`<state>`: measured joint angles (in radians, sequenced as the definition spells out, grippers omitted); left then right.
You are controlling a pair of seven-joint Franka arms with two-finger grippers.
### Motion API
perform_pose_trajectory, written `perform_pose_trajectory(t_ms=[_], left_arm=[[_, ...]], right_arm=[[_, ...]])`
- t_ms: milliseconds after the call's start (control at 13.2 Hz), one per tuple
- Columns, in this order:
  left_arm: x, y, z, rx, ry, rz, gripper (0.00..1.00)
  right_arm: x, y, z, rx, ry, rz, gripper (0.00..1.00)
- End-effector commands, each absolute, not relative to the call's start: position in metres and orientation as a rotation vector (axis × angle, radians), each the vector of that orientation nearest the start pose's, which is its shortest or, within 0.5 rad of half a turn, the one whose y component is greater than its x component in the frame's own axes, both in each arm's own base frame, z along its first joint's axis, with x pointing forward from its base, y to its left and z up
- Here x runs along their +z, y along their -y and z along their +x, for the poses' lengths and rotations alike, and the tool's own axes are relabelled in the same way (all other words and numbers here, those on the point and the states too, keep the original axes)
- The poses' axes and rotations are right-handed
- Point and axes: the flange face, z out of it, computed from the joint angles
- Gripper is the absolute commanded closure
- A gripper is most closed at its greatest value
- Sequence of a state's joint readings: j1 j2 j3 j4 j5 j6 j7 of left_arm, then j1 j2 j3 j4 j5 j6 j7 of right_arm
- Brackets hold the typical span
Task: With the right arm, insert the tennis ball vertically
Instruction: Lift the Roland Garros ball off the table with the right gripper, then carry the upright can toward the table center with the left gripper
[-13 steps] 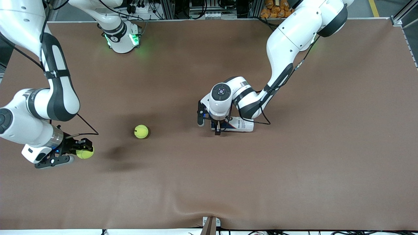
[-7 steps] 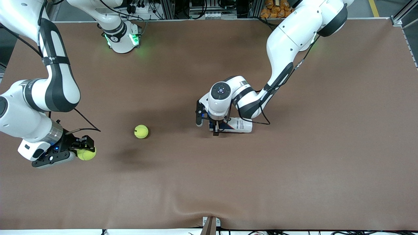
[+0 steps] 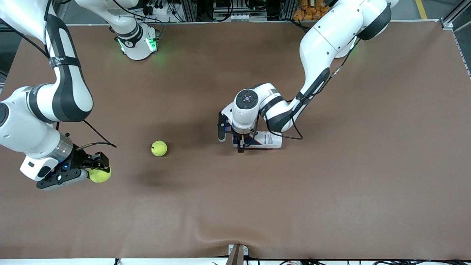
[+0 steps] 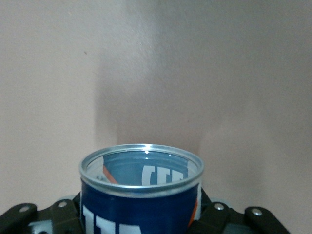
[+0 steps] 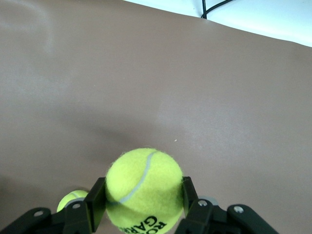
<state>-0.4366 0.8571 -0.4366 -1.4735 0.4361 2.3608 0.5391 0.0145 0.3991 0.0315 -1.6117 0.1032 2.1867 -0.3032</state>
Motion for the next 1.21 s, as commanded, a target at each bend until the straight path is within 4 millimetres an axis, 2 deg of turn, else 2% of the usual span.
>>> perform_pose_trajectory(t_ms=[0,151,378,680,1134], left_arm=[[0.235,0.536,0.508,-0.266,-2.151,-2.287,0.26],[0.246,0.551,0.502,-0.308,-2.094,-2.342,0.26],[0.254,0.561,0.497,-0.336,-2.021,-2.415,0.26],[0.277,0.591,0.481,-0.424,-1.866,-2.544,0.26],[0.303,0.61,0.472,-0.581,-1.591,-2.656,0.26]], right_arm=[[0.429,-0.032,0.68,-0.284,0.464,-3.003,0.88],[0.431,-0.032,0.678,-0.27,0.468,-3.002,0.88],[0.436,-0.032,0.676,-0.26,0.47,-3.002,0.89],[0.435,-0.033,0.675,-0.246,0.462,-3.002,0.88],[0.434,-0.031,0.674,-0.232,0.458,-3.002,0.89]])
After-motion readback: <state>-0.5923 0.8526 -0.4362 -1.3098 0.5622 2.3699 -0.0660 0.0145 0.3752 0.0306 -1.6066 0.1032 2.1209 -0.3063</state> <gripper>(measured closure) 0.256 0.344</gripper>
